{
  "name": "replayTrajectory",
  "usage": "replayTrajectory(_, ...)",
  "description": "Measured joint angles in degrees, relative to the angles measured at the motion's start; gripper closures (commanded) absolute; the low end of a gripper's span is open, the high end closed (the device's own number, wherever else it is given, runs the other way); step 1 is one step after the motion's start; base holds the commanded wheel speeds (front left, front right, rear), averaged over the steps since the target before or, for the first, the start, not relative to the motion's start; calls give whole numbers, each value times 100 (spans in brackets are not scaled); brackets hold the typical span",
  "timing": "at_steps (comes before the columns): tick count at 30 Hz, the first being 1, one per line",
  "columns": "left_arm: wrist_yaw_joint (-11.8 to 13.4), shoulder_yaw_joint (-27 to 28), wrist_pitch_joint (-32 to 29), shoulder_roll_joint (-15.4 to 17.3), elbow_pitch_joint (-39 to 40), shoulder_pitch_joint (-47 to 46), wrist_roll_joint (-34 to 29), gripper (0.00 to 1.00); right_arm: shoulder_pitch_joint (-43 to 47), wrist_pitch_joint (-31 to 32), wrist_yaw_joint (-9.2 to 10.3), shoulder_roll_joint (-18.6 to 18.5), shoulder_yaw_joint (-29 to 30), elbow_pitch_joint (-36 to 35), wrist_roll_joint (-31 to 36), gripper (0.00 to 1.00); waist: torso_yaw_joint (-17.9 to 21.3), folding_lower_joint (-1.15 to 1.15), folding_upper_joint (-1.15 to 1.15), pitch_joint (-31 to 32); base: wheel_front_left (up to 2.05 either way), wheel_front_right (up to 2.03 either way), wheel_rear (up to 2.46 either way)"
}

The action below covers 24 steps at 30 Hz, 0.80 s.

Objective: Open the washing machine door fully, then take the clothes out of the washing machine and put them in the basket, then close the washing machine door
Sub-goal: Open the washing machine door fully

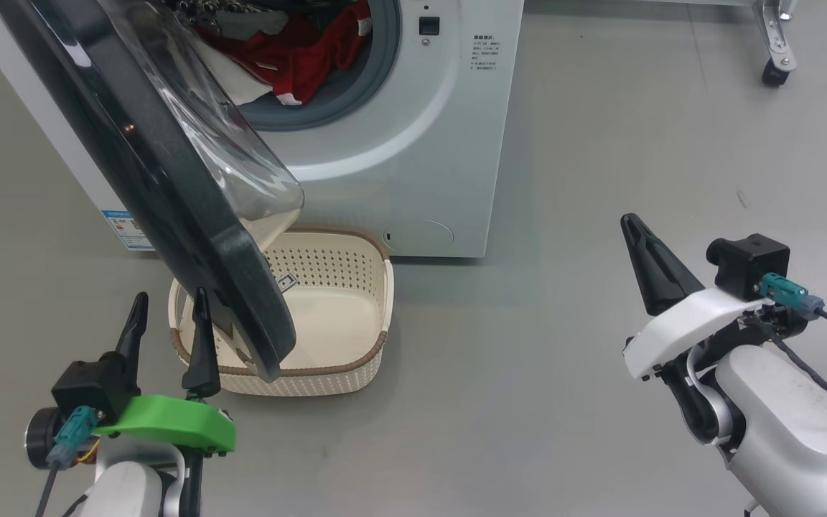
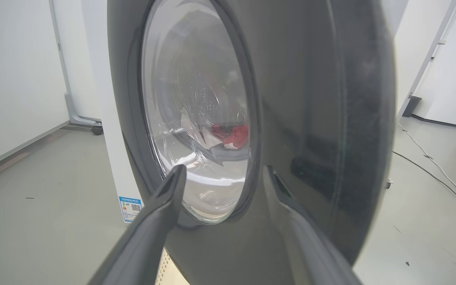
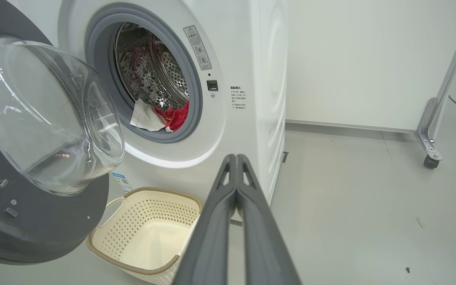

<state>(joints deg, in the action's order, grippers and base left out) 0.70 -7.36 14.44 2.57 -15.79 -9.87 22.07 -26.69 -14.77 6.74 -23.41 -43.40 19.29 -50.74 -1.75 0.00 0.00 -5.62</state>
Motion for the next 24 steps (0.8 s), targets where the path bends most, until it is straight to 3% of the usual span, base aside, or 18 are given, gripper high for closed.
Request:
replayTrajectory(10,-9,158,0,-1,40,82,-15,0,456,9,47,243,730,-411,612,100,124,0,0,20,0,0,0)
replayTrajectory(11,-27,169,0,-1,46,83,-18,0,511,9,47,281,803,-438,656,57,133,0,0,22,0,0,0)
replayTrajectory(13,-37,188,0,-1,52,85,-18,0,645,9,47,342,918,-501,847,0,152,0,0,26,0,0,0)
replayTrajectory(24,-55,241,0,-3,53,174,-48,0,1229,9,47,564,1527,-625,1369,0,243,0,0,25,0,0,0)
